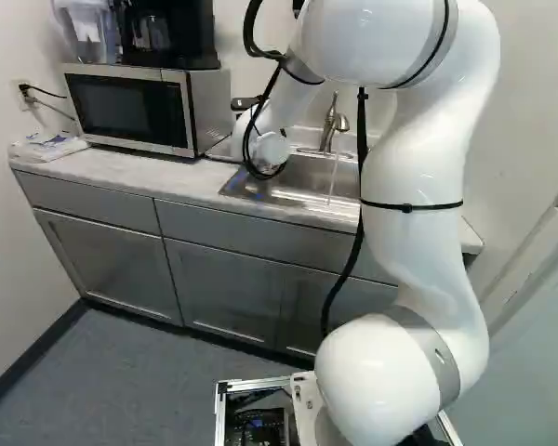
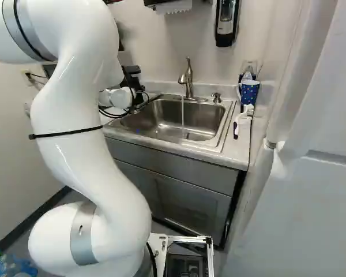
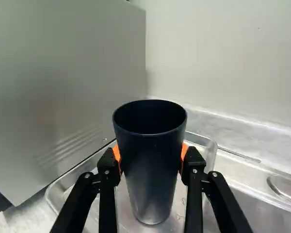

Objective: Rinse the cup and place it in the tray

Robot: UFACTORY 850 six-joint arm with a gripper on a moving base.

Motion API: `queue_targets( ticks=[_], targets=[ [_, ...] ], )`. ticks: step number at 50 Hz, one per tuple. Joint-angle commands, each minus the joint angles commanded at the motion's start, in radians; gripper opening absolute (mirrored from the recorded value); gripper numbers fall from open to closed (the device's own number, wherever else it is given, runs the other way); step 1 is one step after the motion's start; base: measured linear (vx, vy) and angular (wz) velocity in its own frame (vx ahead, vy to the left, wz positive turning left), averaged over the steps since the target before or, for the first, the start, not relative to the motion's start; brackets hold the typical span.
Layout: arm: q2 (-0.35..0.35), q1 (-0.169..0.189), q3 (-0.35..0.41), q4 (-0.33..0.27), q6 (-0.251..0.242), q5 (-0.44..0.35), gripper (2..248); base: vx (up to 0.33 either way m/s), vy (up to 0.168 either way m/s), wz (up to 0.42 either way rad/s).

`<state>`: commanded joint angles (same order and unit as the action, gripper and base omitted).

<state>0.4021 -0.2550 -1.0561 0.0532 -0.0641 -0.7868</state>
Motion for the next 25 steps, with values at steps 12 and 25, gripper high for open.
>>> queue_targets(
  ticks=[12,25],
  targets=[
    [0.0,0.0,0.0,0.0,0.0,0.0,174,0.0,0.0,0.0],
    [-0.002,0.0,-0.001,0.0,0.0,0.0,247,0.0,0.0,0.0]
  ],
)
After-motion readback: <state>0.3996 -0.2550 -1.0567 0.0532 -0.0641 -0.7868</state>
